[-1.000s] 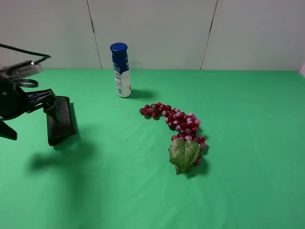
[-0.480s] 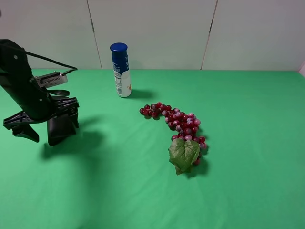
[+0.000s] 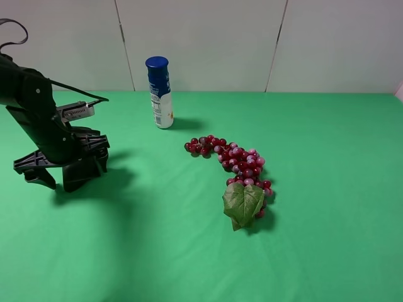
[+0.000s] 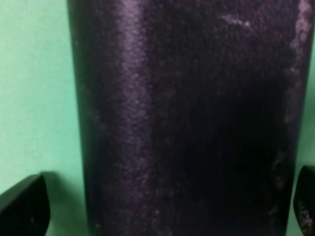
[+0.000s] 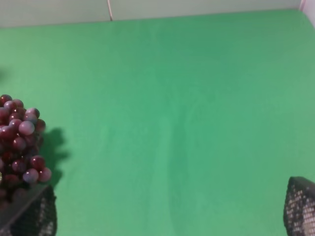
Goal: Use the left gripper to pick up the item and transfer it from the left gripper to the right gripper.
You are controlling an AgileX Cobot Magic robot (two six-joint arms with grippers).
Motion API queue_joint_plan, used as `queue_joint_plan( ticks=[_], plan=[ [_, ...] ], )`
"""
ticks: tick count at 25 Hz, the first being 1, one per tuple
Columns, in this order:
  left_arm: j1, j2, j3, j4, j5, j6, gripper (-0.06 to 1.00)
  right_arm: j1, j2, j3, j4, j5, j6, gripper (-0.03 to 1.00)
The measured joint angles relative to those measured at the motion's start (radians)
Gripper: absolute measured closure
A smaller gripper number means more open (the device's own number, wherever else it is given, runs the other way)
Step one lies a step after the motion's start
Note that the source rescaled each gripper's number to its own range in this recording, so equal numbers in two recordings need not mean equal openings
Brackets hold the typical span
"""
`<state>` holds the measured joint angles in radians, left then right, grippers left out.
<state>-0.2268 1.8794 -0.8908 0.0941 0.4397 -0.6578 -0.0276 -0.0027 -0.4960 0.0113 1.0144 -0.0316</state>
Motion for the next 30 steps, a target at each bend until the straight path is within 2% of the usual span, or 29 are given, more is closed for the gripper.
queue_joint_plan(
  ticks=[2,4,10,11,30],
  plan=[
    [0.000,0.000,0.000,0.000,-0.011,-0.001,-0.01,0.000,0.000,0.000,0.000,0.000,0.000,-0.03],
    [0.000,0.000,0.000,0.000,-0.015,-0.001,0.10,0.000,0.000,0.000,0.000,-0.001,0.000,-0.03],
    [0.000,0.000,0.000,0.000,-0.017,-0.001,0.64,0.000,0.000,0.000,0.000,0.000,0.000,-0.03],
    [-0.001,0.000,0.000,0.002,-0.017,-0.002,0.67,0.000,0.000,0.000,0.000,0.000,0.000,-0.03],
    [-0.001,0.000,0.000,-0.001,-0.017,-0.002,0.68,0.000,0.000,0.000,0.000,0.000,0.000,-0.03]
  ],
)
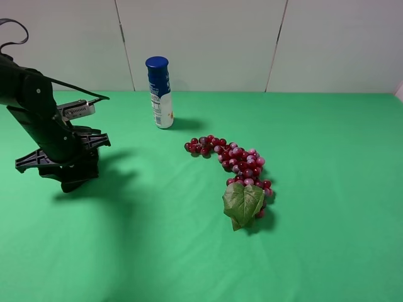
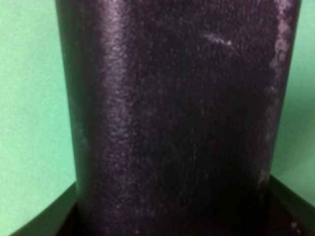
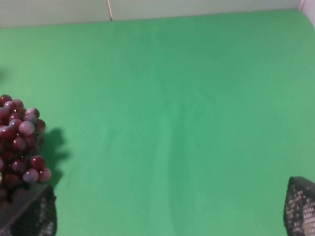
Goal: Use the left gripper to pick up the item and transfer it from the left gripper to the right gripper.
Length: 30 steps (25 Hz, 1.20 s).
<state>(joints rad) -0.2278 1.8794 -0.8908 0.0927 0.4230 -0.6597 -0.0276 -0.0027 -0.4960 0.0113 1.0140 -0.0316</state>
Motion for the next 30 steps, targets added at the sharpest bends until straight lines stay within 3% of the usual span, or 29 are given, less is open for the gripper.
queue_joint_plan(
  ticks=[5,11,30],
  plan=[
    [0.000,-0.014,0.000,-0.013,0.014,0.004,0.70,0.000,0.000,0.000,0.000,0.000,0.000,-0.03],
    [0.000,-0.074,0.000,-0.016,0.076,0.065,0.76,0.000,0.000,0.000,0.000,0.000,0.000,-0.03],
    [0.000,-0.195,0.000,-0.009,0.263,0.228,0.82,0.000,0.000,0.000,0.000,0.000,0.000,-0.03]
  ],
)
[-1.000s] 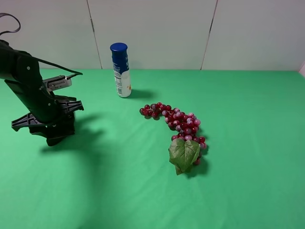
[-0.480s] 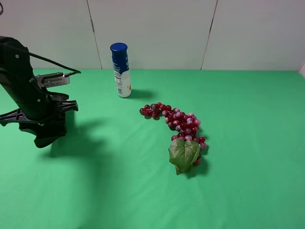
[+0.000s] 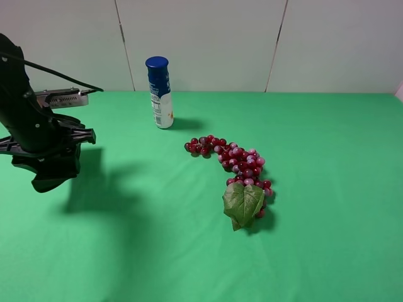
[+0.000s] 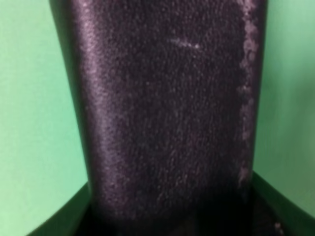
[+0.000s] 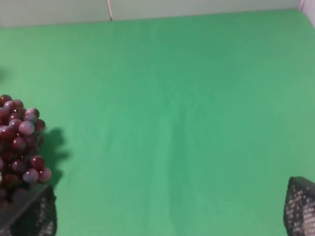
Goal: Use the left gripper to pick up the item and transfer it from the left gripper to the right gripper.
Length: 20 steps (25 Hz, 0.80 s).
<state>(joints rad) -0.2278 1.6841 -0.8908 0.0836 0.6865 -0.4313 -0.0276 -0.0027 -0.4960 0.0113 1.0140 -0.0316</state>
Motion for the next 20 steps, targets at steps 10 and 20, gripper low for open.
queue_joint_plan(
  ticks=[10,20],
  plan=[
    [0.000,-0.097,0.000,-0.003,0.076,0.168,0.85,0.000,0.000,0.000,0.000,0.000,0.000,-0.03],
    [0.000,-0.144,-0.064,-0.007,0.196,0.297,0.86,0.000,0.000,0.000,0.000,0.000,0.000,-0.03]
  ],
)
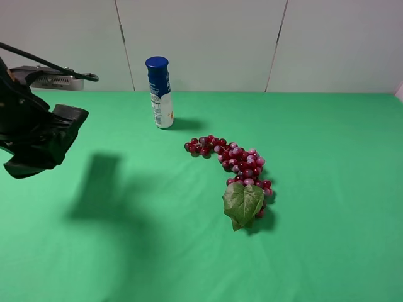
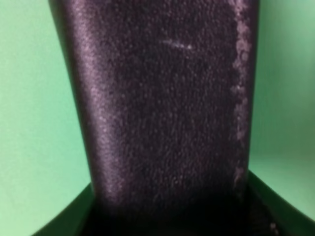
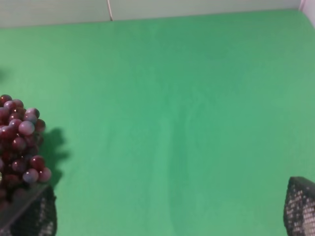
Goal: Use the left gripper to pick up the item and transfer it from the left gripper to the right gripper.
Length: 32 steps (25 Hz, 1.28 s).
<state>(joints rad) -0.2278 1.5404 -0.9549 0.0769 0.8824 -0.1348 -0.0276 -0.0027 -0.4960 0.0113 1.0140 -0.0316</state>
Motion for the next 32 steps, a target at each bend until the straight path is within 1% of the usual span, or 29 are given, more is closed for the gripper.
queue_joint_plan(
  ticks=[4,10,13,20,24,29,32],
  plan=[
    [-0.020,0.000,-0.050,-0.011,0.055,0.064,0.87,0.000,0.000,0.000,0.000,0.000,0.000,-0.03],
    [-0.095,0.000,-0.115,-0.019,0.109,0.153,0.87,0.000,0.000,0.000,-0.001,0.000,0.000,-0.03],
    [-0.146,0.000,-0.133,-0.019,0.124,0.195,0.88,0.000,0.000,0.000,-0.001,0.001,0.000,-0.03],
    [-0.282,0.000,-0.146,-0.019,0.126,0.277,0.88,0.000,0.000,0.000,-0.001,0.001,0.000,-0.03],
    [-0.358,0.000,-0.148,-0.019,0.112,0.345,0.89,0.000,0.000,0.000,-0.001,0.001,0.000,-0.03],
    [-0.426,0.000,-0.148,-0.019,0.067,0.439,0.89,0.000,0.014,-0.001,0.007,0.001,0.000,-0.03],
    [-0.457,0.000,-0.148,-0.020,0.048,0.478,0.89,0.000,0.093,-0.016,0.014,0.011,0.000,-0.03]
  ],
)
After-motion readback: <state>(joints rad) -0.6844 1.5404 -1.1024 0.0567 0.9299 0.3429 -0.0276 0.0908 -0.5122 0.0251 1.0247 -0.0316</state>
